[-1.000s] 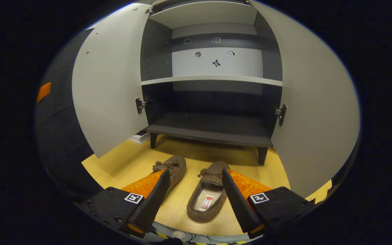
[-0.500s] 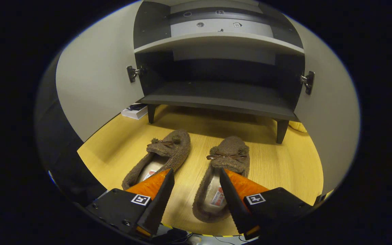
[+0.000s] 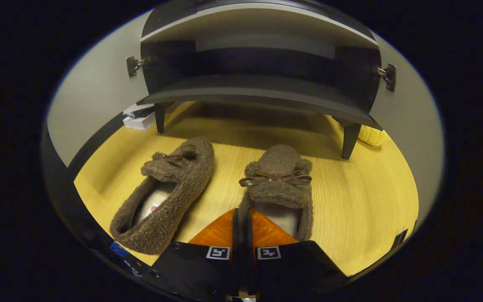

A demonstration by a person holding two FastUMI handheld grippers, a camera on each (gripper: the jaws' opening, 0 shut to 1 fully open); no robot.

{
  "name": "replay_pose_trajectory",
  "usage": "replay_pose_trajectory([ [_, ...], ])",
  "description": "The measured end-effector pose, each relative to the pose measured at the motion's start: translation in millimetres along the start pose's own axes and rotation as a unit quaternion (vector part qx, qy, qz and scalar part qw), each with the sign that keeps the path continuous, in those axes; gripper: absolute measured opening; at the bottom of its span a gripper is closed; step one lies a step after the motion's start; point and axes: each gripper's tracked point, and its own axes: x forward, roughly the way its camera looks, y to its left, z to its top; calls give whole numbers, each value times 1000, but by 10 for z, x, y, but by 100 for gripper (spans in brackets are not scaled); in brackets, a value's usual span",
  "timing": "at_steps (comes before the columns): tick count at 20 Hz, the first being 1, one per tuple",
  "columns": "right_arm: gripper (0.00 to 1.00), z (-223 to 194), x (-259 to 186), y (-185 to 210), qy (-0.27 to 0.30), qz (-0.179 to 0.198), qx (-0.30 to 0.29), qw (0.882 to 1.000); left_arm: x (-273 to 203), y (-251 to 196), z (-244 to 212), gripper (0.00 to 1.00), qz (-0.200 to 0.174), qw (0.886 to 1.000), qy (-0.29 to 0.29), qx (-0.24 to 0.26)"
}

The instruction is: Grab one shoe with the right hand and put it into the shoe cabinet, grab the other shoe with the left hand and put it into the shoe cabinet; then close the right door with the right hand and the left door with the left hand.

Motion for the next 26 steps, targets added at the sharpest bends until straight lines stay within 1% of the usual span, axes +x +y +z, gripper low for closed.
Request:
replay_pose_trajectory([
  [1, 10, 11, -8, -13, -4, 0, 4, 1000, 17, -17, 7, 99, -2, 1000, 1, -3],
  [2, 2, 33, -47, -12, -7, 4, 4, 1000, 22, -30, 28, 99, -3, 1000, 1, -4],
  [3, 2, 61, -87, -26, -12, 5, 3, 1000, 28, -39, 64, 88, -4, 1000, -3, -3],
  [6, 2, 160, -234, -83, -31, 12, -2, 999, 49, -104, 164, 91, -12, 1000, -18, -2],
  [8, 2, 234, -350, -114, -40, 16, 7, 999, 54, -187, 180, 94, -21, 1000, -19, -6],
  [10, 2, 359, -504, -119, -62, 22, 7, 998, 48, -289, 199, 94, -34, 999, -21, -13],
  [15, 2, 869, -1007, -158, -127, 33, -4, 991, 46, -540, 188, 94, -64, 997, -26, -24],
  [19, 2, 1279, -1380, -272, -172, 21, -12, 985, 105, -724, 201, 94, -83, 995, -28, -41],
  [23, 2, 1670, -1733, -310, -207, 28, -5, 978, 142, -828, 244, 94, -99, 993, -35, -47],
  [25, 2, 1893, -1891, -344, -231, 23, -7, 973, 153, -870, 235, 94, -105, 993, -35, -49],
  [26, 0, 2010, -1953, -343, -244, 22, -10, 969, 152, -889, 225, 94, -108, 992, -35, -51],
])
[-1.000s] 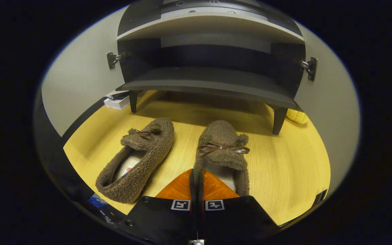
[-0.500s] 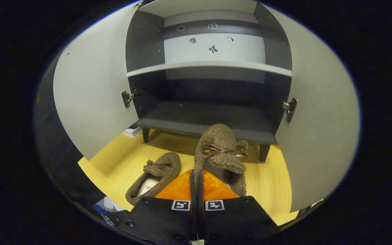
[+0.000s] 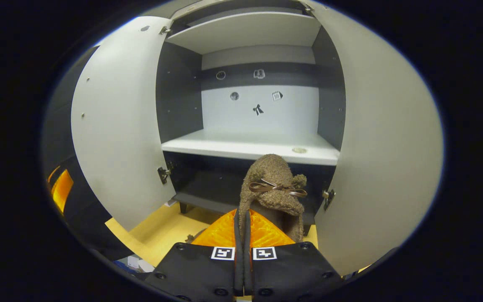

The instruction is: Grab one shoe with the right hand and put it into the shoe cabinet, grab the other shoe with the left hand and put it into the shoe cabinet; then close the right door with the right hand and the left door with the left hand.

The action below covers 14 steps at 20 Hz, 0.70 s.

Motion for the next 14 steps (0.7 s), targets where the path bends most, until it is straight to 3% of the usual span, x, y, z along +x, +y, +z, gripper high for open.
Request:
replay_pose_trajectory([
  [3, 1, 323, 46, 14, -25, 3, -5, 1000, 18, -19, -29, 94, -4, 1000, 2, -6],
  [4, 1, 411, 93, 11, -31, 4, -6, 999, 13, -19, -45, 99, -4, 1000, 3, -6],
  [5, 1, 497, 136, -4, -37, 4, -7, 999, 13, -16, -55, 94, -4, 1000, 4, -6],
  [8, 1, 788, 314, -55, -49, -1, -11, 999, 28, -8, -108, 94, -2, 1000, 10, -10],
  [9, 1, 905, 385, -75, -55, -3, -11, 998, 31, -8, -117, 99, -2, 1000, 12, -12],
  [10, 2, 1018, 462, -108, -58, -6, -10, 998, 32, -3, -140, 94, -1, 1000, 14, -13],
  [11, 1, 1127, 545, -128, -61, -9, -9, 998, 32, 2, -146, 99, 0, 1000, 15, -14],
  [14, 2, 1491, 816, -258, -76, -28, -8, 997, 26, 5, -182, 99, 0, 1000, 19, -16],
])
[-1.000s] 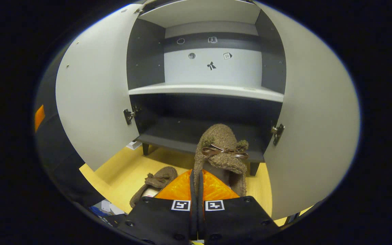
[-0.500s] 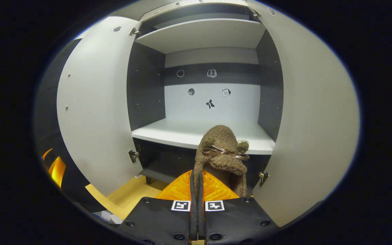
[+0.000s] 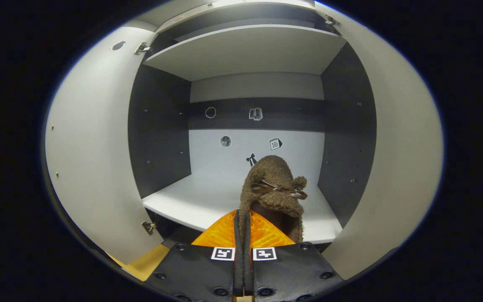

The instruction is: Grab one shoe with the right hand and put it into the shoe cabinet, grab the other shoe with the left hand and put it into the shoe cabinet; then close the right door with the right hand and the left door with the left hand.

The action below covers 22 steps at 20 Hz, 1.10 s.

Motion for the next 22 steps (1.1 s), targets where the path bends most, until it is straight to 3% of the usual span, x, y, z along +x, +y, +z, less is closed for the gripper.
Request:
replay_pose_trajectory([
  [3, 1, 176, 338, -110, 8, -15, -1, 1000, 4, 5, -22, 99, -2, 1000, 2, -1],
  [4, 1, 197, 459, -129, 18, -18, 0, 1000, 0, 6, -31, 88, -2, 1000, 2, -1],
  [13, 0, -60, 1027, -246, 96, -39, 22, 994, -22, 89, -90, 94, 2, 1000, 8, -1],
  [14, 13, -22, 994, -278, 89, -43, 17, 995, -39, 101, -94, 99, 1, 1000, 9, -1],
  [15, 14, 38, 984, -271, 81, -40, 14, 996, -35, 108, -87, 99, 2, 1000, 9, -1],
  [17, 39, 140, 943, -248, 66, -42, 7, 997, -27, 95, -101, 99, -1, 1000, 10, -3],
  [18, 70, 217, 892, -259, 52, -43, 3, 998, -24, 77, -120, 99, -3, 1000, 13, -5],
  [20, 92, 383, 728, -263, 18, -46, -8, 999, -20, 40, -136, 99, -10, 1000, 16, -8],
  [22, 98, 510, 513, -230, -19, -41, -21, 999, 2, -14, -183, 99, -22, 999, 24, -7],
])
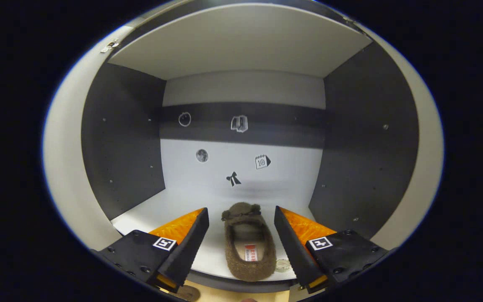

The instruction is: Grab one shoe with the right hand and put it into the shoe cabinet, grab the other shoe with the left hand and put it into the shoe cabinet; then close the right door with the right hand and the left door with the left hand.

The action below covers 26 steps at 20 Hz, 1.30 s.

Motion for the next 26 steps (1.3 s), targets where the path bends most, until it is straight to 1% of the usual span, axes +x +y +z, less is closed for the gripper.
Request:
replay_pose_trajectory([
  [1, 98, 23, -117, 17, -13, 5, -5, 1000, 18, -32, -19, 100, -6, 1000, 5, 0],
  [2, 99, 17, -243, 5, -22, 8, -8, 1000, 41, -60, -59, 94, -12, 1000, 10, -2],
  [4, 97, -2, -497, -4, -38, 12, -11, 999, 81, -142, -141, 94, -27, 999, 22, -10],
  [5, 97, -11, -644, 2, -50, 16, -5, 999, 119, -192, -191, 100, -36, 999, 30, -14],
  [7, 97, -24, -916, 8, -79, 26, 2, 997, 171, -278, -315, 100, -51, 997, 48, -15],
  [8, 96, -72, -1031, -39, -89, 24, -2, 996, 193, -319, -396, 94, -58, 996, 58, -15],
  [9, 96, -114, -1155, -71, -95, 21, -7, 995, 216, -351, -476, 94, -64, 996, 68, -16],
  [10, 98, -169, -1274, -78, -101, 21, -9, 995, 231, -384, -555, 100, -69, 994, 77, -18],
  [11, 98, -223, -1380, -84, -104, 23, -9, 994, 248, -426, -634, 100, -75, 993, 87, -19],
  [12, 99, -286, -1471, -96, -108, 25, -8, 994, 265, -468, -721, 97, -80, 992, 96, -19],
  [13, 99, -350, -1569, -109, -111, 25, -7, 994, 280, -511, -814, 94, -88, 990, 105, -17],
  [15, 96, -514, -1738, -147, -109, 24, -9, 994, 309, -621, -1025, 94, -104, 986, 127, -11],
  [17, 98, -683, -1884, -175, -103, 21, -15, 994, 326, -721, -1260, 94, -119, 982, 149, -3],
  [20, 97, -913, -2070, -199, -88, 19, -16, 996, 338, -890, -1669, 94, -141, 970, 196, -8],
  [22, 99, -1040, -2199, -203, -83, 22, -8, 996, 380, -955, -1865, 94, -150, 964, 219, -8],
  [26, 98, -1259, -2391, -248, -72, 12, -2, 997, 513, -1028, -2143, 94, -159, 952, 262, 0],
])
